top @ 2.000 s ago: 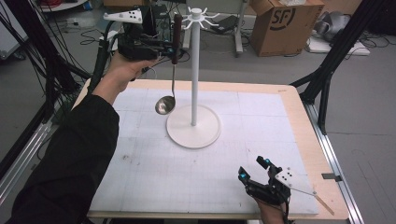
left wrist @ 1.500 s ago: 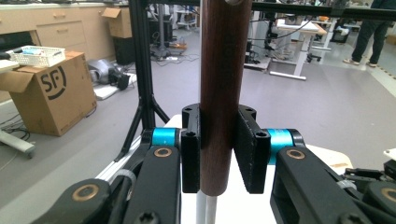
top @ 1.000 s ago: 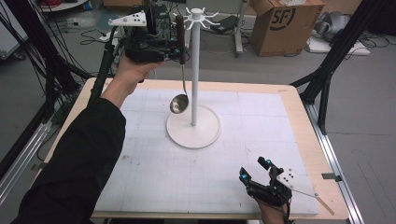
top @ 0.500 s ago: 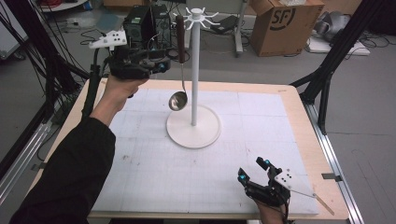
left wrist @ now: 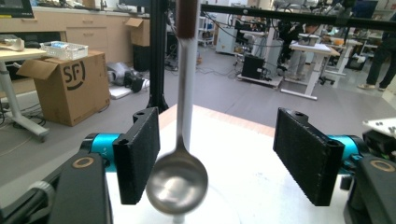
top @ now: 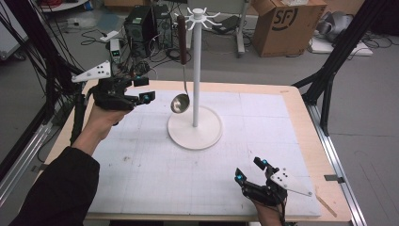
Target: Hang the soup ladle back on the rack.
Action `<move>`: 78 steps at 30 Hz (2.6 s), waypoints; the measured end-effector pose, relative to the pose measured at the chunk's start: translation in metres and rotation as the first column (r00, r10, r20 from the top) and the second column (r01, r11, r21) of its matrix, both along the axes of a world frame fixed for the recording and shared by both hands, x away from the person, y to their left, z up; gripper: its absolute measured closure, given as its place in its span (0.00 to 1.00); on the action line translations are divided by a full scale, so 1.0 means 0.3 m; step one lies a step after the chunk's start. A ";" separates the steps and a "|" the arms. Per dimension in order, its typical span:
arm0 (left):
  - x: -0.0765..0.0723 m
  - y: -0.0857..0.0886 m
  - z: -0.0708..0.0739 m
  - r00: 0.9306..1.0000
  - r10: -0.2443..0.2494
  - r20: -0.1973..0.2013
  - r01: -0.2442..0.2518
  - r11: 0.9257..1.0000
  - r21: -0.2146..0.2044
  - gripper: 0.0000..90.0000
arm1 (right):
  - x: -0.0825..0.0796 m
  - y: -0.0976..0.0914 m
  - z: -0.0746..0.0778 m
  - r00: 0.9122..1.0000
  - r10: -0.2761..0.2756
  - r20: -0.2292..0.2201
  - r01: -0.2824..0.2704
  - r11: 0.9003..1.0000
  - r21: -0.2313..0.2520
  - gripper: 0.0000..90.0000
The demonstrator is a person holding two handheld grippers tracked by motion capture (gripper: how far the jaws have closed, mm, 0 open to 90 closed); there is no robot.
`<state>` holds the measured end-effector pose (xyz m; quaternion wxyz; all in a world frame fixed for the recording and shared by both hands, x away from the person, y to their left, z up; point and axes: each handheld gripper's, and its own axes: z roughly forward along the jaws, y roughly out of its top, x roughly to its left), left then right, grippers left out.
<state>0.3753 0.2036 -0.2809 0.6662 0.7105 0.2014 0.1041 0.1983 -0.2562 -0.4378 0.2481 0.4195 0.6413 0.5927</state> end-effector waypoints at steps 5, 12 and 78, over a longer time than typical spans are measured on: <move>-0.048 0.005 -0.061 1.000 0.007 -0.002 -0.007 1.000 0.024 0.29 | -0.001 -0.001 -0.001 1.000 -0.006 -0.004 0.006 1.000 0.000 0.19; -0.124 0.002 -0.172 0.999 0.038 -0.005 -0.037 0.999 0.039 0.23 | -0.003 -0.002 -0.001 1.000 -0.009 -0.001 0.009 1.000 -0.007 0.19; -0.494 0.103 -0.546 0.979 0.201 0.029 -0.200 0.980 -0.014 0.20 | -0.010 0.043 -0.010 0.999 0.015 -0.032 -0.018 0.995 -0.097 0.16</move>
